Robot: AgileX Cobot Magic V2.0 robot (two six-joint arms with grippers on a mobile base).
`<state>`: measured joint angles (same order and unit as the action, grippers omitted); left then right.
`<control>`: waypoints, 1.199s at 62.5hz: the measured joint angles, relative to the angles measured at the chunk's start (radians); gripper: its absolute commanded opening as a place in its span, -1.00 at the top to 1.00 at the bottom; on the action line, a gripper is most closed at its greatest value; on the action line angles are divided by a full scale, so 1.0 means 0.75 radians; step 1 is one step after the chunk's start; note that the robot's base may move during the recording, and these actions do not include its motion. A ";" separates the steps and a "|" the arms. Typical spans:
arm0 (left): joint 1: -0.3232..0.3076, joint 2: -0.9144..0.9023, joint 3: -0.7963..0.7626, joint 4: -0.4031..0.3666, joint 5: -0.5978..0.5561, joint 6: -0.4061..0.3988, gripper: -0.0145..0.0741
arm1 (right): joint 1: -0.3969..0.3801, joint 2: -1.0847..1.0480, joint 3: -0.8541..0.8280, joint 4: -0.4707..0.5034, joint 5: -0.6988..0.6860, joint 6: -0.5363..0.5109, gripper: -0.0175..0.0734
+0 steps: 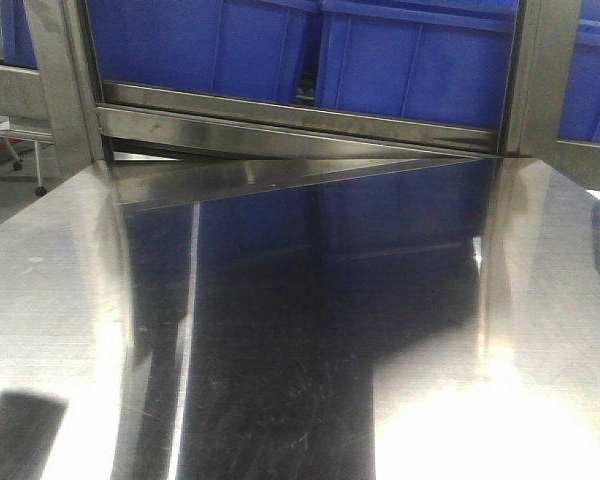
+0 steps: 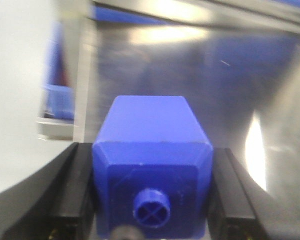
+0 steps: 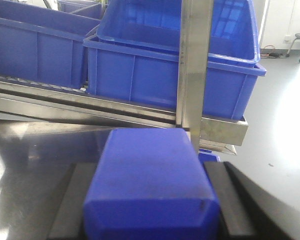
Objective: Pick and sort blue part to right shelf
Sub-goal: 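Turn the base away from the table carrying both blue parts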
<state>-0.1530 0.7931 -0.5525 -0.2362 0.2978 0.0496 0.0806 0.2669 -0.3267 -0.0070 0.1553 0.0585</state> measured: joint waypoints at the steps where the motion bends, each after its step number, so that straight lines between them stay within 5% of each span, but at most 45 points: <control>1: 0.010 -0.016 0.014 0.003 -0.004 0.000 -0.20 | 0.000 0.000 0.000 0.000 0.000 0.000 -0.28; 12: 0.091 -0.224 0.099 0.071 -0.012 0.000 -0.20 | 0.000 0.000 0.000 0.000 0.000 0.000 -0.28; 39: 0.097 -0.649 0.127 0.154 0.045 0.000 -0.20 | 0.000 0.000 0.000 0.000 0.000 0.000 -0.28; 75: 0.105 -0.706 0.127 0.154 0.062 0.000 -0.20 | 0.000 0.000 0.000 0.000 0.000 0.000 -0.28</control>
<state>-0.0741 0.2638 -0.4570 -0.1205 0.3443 0.0496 0.0806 0.2669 -0.3267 -0.0070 0.1553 0.0585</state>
